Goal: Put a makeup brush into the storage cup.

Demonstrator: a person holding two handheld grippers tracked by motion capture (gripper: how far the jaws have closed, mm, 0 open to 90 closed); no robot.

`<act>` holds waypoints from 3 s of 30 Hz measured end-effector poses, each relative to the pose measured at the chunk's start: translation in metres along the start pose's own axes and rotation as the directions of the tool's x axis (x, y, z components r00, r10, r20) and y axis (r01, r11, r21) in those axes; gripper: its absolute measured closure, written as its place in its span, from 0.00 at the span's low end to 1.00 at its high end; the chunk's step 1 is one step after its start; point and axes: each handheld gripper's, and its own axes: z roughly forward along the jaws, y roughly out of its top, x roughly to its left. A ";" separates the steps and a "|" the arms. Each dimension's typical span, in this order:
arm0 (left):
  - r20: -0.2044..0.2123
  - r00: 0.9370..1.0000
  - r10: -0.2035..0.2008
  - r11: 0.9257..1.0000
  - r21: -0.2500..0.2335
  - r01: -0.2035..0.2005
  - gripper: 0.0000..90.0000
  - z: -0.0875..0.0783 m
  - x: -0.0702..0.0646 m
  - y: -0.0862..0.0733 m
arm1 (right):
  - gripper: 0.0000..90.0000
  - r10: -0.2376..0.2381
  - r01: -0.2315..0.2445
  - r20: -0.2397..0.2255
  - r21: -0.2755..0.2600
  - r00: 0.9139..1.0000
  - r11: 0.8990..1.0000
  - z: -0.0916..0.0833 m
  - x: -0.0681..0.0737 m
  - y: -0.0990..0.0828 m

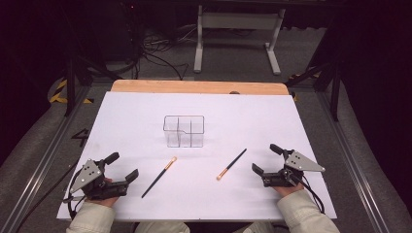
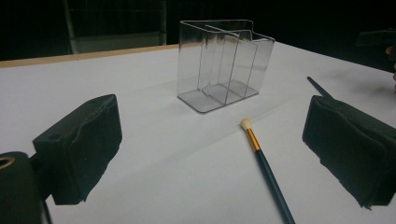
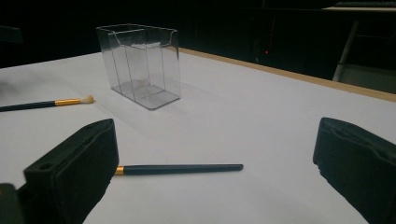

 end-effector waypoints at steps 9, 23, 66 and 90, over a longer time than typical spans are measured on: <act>0.001 1.000 0.014 1.000 0.000 -0.014 0.06 -0.001 -0.002 0.004 | 0.01 0.001 -0.001 0.005 -0.005 1.000 1.000 0.000 0.000 0.000; 0.077 0.996 0.039 0.999 -0.028 -0.037 0.05 0.013 -0.011 0.029 | 0.01 0.020 -0.020 0.008 -0.004 1.000 1.000 0.000 -0.002 -0.001; 0.115 0.993 0.038 0.849 0.520 -0.092 0.10 0.072 -0.041 0.093 | 0.03 0.096 -0.096 -0.009 0.014 0.995 0.995 -0.001 -0.003 -0.001; 0.134 0.990 0.050 0.675 0.726 -0.132 0.15 0.094 -0.043 0.092 | 0.02 0.078 -0.078 0.008 0.008 0.997 0.997 -0.002 -0.003 -0.001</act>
